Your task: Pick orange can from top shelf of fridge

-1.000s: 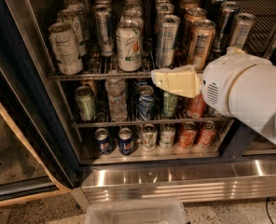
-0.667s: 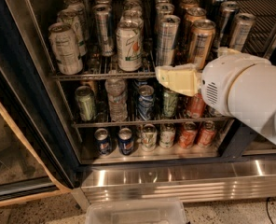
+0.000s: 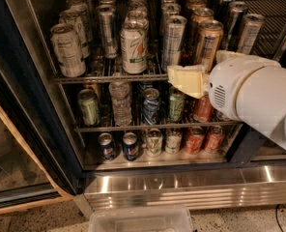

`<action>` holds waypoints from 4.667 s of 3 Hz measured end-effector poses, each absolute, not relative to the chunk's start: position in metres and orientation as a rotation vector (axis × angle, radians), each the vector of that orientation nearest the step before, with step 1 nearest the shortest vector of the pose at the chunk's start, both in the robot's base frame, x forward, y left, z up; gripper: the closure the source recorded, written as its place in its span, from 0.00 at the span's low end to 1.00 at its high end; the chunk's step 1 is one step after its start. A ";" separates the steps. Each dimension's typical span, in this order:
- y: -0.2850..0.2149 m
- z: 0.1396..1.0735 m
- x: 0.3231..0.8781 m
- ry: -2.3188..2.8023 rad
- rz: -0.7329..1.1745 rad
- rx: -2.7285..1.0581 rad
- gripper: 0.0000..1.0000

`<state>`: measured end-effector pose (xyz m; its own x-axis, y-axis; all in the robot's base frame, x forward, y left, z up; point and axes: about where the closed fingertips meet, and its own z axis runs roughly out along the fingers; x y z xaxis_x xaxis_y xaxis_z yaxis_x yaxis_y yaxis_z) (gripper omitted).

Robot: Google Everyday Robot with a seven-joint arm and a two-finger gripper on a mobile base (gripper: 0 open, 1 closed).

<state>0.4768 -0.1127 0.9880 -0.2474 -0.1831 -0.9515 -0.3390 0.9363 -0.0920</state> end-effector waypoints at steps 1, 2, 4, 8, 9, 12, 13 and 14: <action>-0.113 0.988 0.477 1.831 0.154 -0.386 0.40; -0.113 0.988 0.477 1.831 0.154 -0.386 0.53; -0.114 0.983 0.486 1.810 0.139 -0.348 0.55; -0.118 0.956 0.507 1.811 0.136 -0.313 0.43; -0.118 0.956 0.507 1.811 0.136 -0.313 0.40; -0.126 0.974 0.534 1.703 0.113 -0.222 0.39; -0.130 0.976 0.545 1.669 0.108 -0.191 0.39; -0.134 0.974 0.546 1.655 0.089 -0.173 0.38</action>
Offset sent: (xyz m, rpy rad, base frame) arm 0.0000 0.0000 0.0000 0.0000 0.0000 0.0000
